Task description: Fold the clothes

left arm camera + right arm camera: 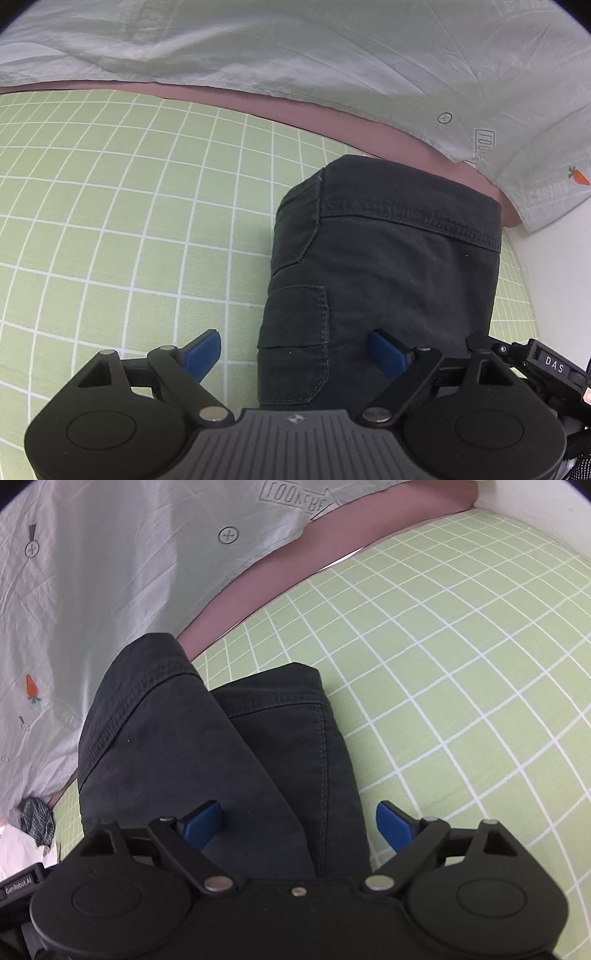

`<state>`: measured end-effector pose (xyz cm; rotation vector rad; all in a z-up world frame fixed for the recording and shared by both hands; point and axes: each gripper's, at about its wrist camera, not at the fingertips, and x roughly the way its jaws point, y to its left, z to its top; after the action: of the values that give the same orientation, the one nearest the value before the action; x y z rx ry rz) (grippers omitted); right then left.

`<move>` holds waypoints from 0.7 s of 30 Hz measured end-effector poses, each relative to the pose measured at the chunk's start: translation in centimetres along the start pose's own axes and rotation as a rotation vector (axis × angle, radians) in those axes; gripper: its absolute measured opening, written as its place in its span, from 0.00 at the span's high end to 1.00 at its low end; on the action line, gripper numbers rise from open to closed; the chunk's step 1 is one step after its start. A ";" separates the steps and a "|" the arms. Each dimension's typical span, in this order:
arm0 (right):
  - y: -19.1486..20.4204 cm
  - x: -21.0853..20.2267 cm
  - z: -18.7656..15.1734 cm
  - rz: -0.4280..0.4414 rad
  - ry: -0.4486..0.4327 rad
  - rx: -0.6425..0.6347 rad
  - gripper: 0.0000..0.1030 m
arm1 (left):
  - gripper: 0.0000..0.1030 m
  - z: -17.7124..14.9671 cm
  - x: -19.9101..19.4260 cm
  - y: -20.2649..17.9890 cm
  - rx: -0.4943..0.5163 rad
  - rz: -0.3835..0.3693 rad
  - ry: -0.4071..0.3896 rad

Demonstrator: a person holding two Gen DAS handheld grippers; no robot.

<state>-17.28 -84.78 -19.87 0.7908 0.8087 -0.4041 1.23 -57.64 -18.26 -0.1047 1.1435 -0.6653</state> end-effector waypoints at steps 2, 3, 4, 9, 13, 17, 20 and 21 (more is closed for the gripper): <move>0.6 0.6 0.3 0.017 0.015 -0.036 0.08 | 0.12 0.2 0.9 -0.3 0.013 -0.017 0.019; 0.9 0.9 0.4 0.018 0.022 -0.054 0.05 | 0.10 0.3 1.4 -0.4 0.015 -0.028 0.029; 1.1 1.3 0.5 0.015 0.026 -0.059 0.04 | 0.10 0.4 1.8 -0.5 0.014 -0.041 0.039; 1.5 2.7 0.9 0.005 0.040 -0.050 0.00 | 0.08 0.4 3.4 -0.7 -0.006 -0.085 0.067; 1.5 2.6 0.6 0.036 0.038 -0.010 0.14 | 0.20 0.1 2.8 -1.1 -0.017 -0.075 0.048; 3.0 -0.2 -0.8 -0.014 -0.040 -0.096 0.69 | 0.48 -0.6 0.5 -2.3 -0.007 -0.039 -0.007; 3.2 -2.9 -2.0 -0.039 -0.095 -0.105 0.84 | 0.54 -1.4 -1.5 -3.2 0.014 -0.051 -0.045; 3.1 -3.8 -2.4 -0.042 -0.111 -0.097 0.85 | 0.54 -1.7 -2.1 -3.4 0.020 -0.057 -0.050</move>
<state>-19.01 -80.83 -16.51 0.6565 0.7369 -0.4391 -2.19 -58.81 -15.93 -0.1366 1.0891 -0.7204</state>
